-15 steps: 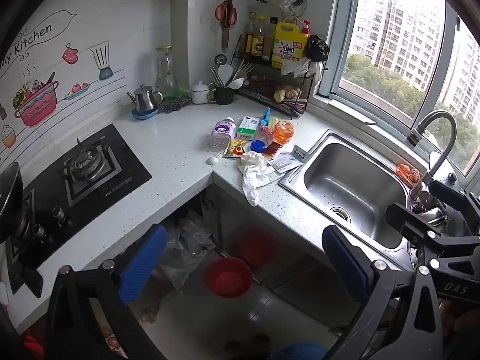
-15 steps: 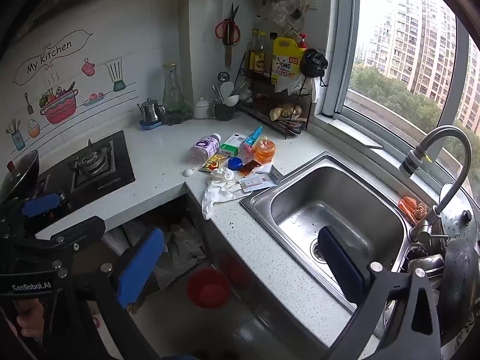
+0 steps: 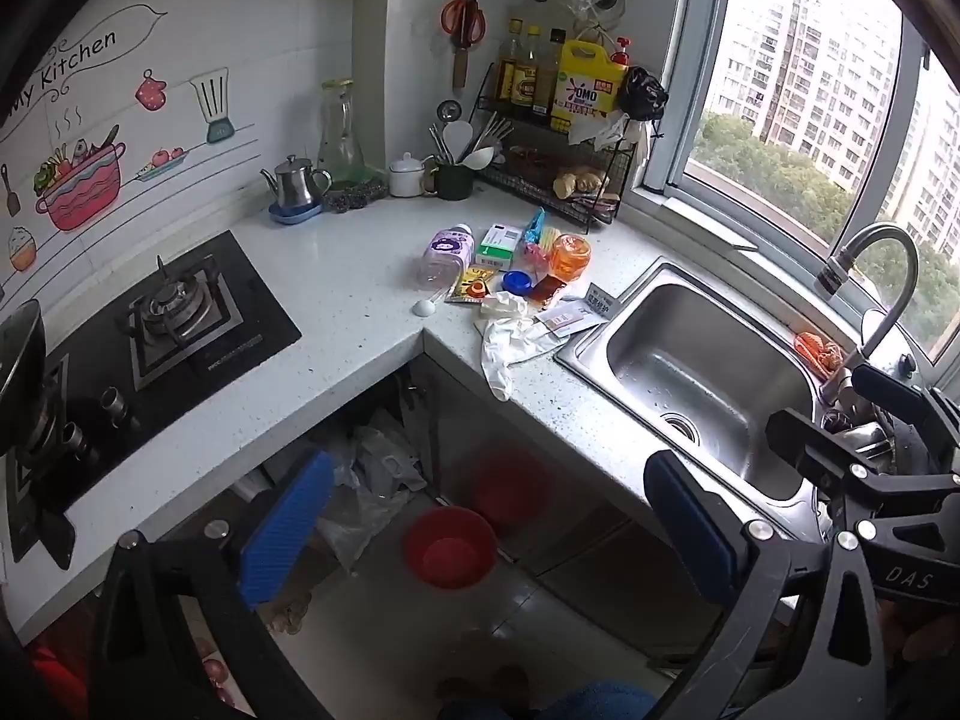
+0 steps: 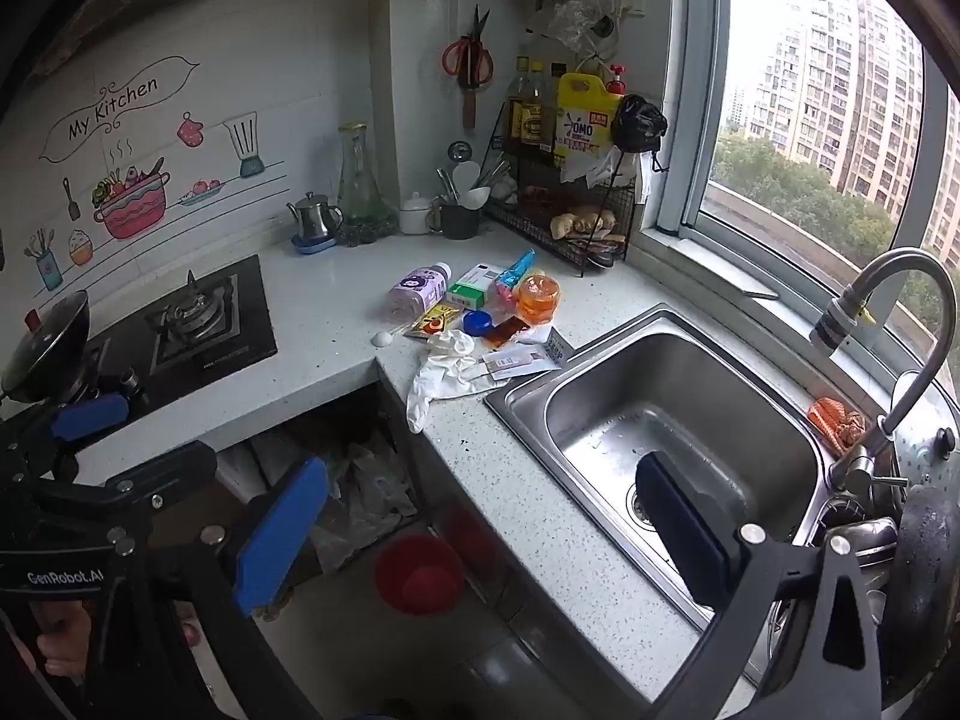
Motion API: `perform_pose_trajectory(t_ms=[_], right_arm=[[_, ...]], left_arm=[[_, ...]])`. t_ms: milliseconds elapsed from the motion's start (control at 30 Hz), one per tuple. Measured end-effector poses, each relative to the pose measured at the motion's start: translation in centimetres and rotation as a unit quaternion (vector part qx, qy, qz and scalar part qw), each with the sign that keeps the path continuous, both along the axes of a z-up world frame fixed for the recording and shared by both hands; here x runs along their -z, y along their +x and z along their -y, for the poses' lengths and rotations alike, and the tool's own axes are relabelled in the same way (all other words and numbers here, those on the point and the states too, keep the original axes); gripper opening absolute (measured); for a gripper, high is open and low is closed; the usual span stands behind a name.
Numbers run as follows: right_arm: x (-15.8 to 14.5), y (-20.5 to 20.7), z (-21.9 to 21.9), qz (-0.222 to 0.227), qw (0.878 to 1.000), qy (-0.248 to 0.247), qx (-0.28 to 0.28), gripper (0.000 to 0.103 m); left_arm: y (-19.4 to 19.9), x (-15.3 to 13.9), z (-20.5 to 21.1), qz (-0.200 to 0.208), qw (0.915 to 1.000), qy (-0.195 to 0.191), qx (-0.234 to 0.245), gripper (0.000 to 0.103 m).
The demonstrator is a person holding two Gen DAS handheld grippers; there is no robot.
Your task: Collect trash
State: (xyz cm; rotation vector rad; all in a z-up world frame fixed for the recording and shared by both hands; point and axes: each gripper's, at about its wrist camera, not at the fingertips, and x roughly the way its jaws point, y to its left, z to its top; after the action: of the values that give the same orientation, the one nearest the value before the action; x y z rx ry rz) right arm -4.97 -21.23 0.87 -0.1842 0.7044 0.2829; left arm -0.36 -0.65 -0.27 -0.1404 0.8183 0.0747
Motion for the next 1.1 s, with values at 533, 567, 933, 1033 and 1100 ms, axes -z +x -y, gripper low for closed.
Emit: perform_pose_trajectory(t_ms=[533,567,933,1033,1100], right_arm=[[0.02,-0.35,0.1,-0.001,1.0,0.007,-0.008,0.103],[0.03,-0.36,0.05,-0.001,1.0,0.007,-0.008,0.103],[0.29,-0.34,0.31,-0.002,1.0,0.006,-0.01,0.103],[0.4,-0.33,0.38,-0.003,1.0,0.006,-0.009,0.103],[0.41,-0.46,0.38,-0.002,1.0,0.007,-0.007,0.103]], left_arm=[[-0.21,0.32,0.47,0.0,0.9999,0.013,-0.001,0.103],[-0.21,0.34,0.45,0.0,0.9999,0.012,-0.001,0.103],[-0.67,0.61,0.8,0.001,1.0,0.007,-0.001,0.103],[-0.72,0.44,0.76,0.002,1.0,0.008,0.0,0.103],[-0.73,0.36,0.78,0.002,1.0,0.007,0.001,0.103]])
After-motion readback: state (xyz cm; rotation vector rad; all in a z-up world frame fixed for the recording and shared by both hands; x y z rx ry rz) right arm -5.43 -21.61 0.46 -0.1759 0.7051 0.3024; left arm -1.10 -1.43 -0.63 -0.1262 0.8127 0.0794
